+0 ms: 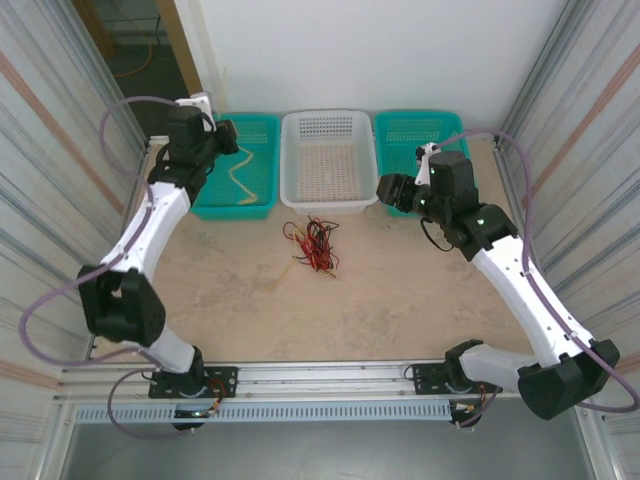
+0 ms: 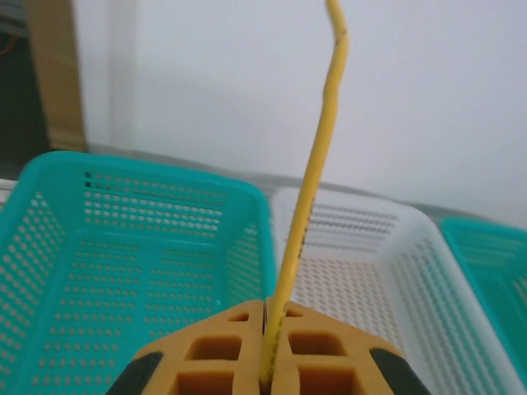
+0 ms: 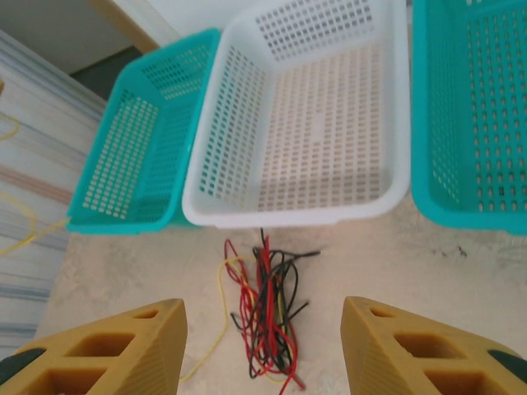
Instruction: Untangle the cables
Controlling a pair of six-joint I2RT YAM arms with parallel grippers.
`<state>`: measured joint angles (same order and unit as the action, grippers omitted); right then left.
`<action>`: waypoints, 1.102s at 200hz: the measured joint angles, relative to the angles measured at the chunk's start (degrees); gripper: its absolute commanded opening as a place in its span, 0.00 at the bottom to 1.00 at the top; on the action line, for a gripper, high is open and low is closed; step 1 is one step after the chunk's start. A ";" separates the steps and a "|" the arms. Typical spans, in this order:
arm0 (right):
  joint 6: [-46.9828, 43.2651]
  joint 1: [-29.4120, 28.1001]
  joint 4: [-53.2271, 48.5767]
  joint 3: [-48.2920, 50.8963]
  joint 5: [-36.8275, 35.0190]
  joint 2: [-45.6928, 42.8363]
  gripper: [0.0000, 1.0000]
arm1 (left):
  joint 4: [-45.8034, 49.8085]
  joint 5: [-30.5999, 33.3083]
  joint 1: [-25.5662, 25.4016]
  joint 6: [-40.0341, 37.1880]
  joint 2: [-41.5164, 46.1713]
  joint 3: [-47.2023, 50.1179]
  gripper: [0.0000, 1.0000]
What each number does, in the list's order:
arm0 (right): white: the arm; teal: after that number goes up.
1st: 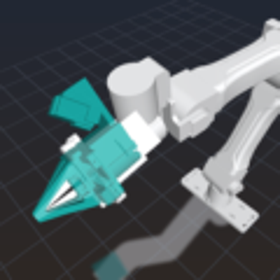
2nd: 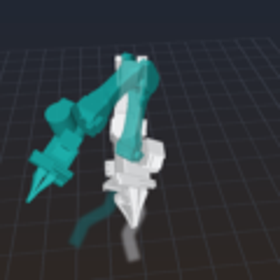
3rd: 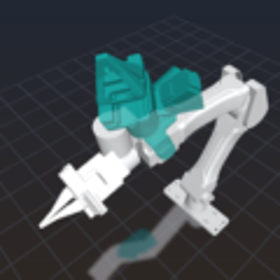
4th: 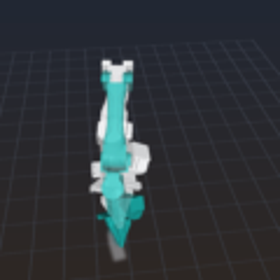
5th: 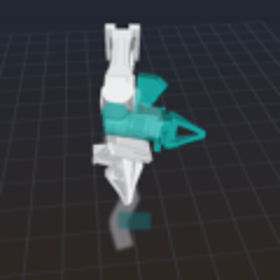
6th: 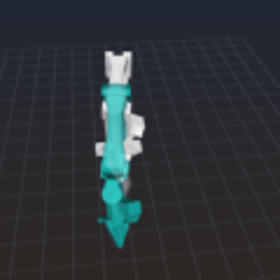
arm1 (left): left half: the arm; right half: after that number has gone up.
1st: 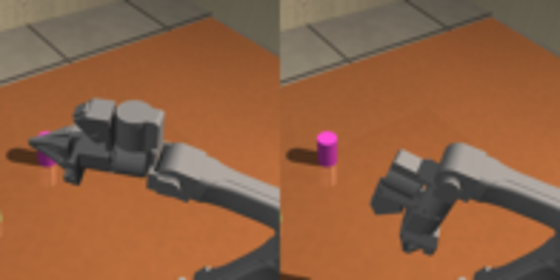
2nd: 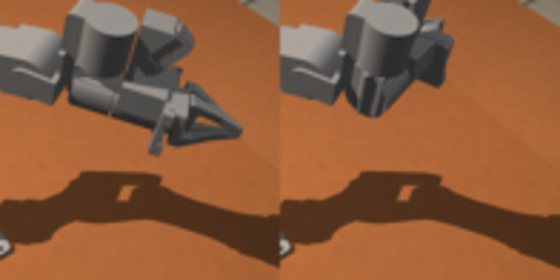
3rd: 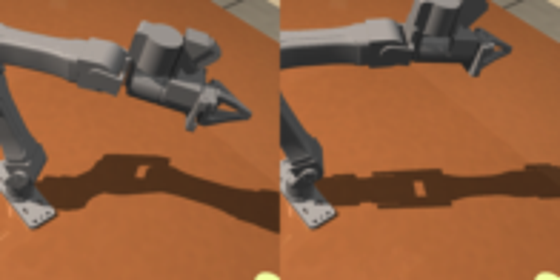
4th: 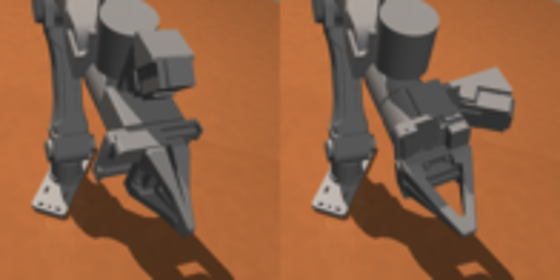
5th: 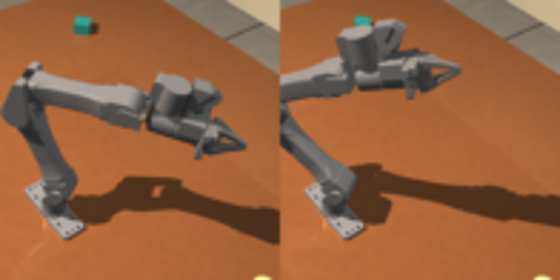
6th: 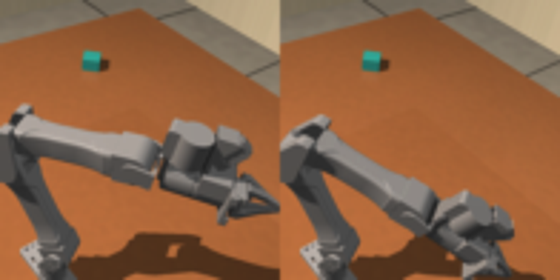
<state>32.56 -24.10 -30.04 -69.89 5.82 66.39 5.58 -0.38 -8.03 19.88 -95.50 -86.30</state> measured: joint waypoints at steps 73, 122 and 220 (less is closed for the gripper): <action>-0.13 0.02 -0.46 1.18 0.39 0.39 0.46 | 0.33 9.03 0.42 1.16 -19.52 -12.17 0.49; -0.26 -0.04 -0.44 1.18 1.97 5.16 0.45 | 1.03 13.03 0.44 -0.13 -21.55 -13.51 0.77; 0.50 -12.57 -0.04 4.35 -2.84 5.46 0.51 | 2.64 8.17 -8.94 5.62 25.24 16.98 0.54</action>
<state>33.06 -36.67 -30.09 -65.54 2.98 71.85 8.23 7.79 -16.97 25.50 -70.26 -69.32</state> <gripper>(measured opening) 0.506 0.577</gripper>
